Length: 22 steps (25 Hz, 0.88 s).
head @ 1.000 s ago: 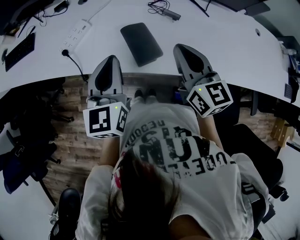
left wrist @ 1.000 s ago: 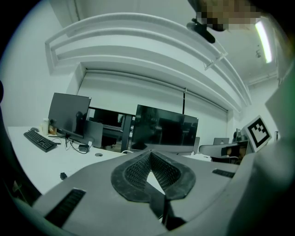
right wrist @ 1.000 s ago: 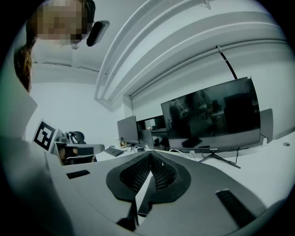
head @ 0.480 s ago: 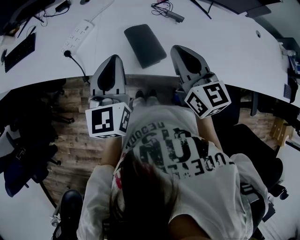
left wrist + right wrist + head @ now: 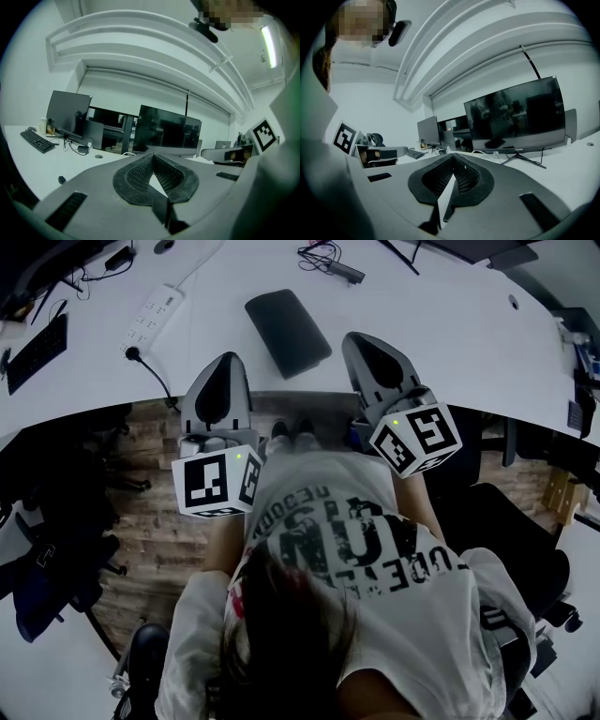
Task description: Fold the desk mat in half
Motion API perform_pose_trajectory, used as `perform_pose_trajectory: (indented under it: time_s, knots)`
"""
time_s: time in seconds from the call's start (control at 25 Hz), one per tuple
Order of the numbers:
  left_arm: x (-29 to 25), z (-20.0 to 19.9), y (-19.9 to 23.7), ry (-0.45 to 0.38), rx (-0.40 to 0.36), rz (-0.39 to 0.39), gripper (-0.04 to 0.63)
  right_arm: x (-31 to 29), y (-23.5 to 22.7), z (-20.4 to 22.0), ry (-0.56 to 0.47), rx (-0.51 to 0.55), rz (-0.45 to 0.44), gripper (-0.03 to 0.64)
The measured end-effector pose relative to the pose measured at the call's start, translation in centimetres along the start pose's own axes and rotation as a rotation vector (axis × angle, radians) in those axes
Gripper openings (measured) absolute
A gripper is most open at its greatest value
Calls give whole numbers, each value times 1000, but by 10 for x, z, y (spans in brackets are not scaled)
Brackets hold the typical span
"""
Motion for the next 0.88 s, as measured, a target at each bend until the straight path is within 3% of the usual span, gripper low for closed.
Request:
perform_pose_trajectory:
  time_s: [0.88]
  knots:
    - [-8, 0, -2, 2, 8, 16, 2, -4, -7, -1, 3, 3, 2, -6]
Point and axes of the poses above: the fingertips, and each gripper's own axes: x backward along the fingers, y to its left, z out of its underside, the point moved 7 cm from there along x, backward along the fingers, and after that the axes turned 5 degrees about -z, right-handed, at the moved point
